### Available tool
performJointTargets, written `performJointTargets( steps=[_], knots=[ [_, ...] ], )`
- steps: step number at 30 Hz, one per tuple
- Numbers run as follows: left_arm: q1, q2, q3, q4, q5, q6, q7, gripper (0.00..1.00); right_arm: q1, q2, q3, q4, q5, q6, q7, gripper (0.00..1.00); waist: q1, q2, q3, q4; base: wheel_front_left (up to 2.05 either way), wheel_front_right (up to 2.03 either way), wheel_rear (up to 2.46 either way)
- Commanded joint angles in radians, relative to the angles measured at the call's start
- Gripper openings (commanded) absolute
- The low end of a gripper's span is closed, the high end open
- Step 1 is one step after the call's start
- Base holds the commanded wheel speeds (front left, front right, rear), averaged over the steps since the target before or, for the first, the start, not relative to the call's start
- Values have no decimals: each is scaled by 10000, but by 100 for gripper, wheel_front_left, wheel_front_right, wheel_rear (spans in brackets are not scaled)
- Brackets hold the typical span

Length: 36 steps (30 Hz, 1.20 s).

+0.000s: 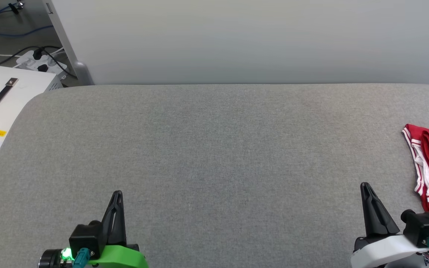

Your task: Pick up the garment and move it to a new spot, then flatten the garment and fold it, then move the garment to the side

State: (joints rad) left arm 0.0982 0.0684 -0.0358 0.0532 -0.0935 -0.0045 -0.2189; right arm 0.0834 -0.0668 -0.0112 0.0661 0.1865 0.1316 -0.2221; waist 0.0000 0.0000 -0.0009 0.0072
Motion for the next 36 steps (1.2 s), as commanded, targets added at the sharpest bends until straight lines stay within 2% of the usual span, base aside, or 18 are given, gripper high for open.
performJointTargets(
  steps=[1,36],
  knots=[
    [-133,-27,31,-49,118,6,49,0,-119,25,7,-84,-136,-1,75,0,0,0,0,-1,0,0,0],
    [-411,-78,138,-207,386,19,751,0,-353,71,41,-273,-703,-4,779,0,0,0,3,-24,0,0,0]
  ],
)
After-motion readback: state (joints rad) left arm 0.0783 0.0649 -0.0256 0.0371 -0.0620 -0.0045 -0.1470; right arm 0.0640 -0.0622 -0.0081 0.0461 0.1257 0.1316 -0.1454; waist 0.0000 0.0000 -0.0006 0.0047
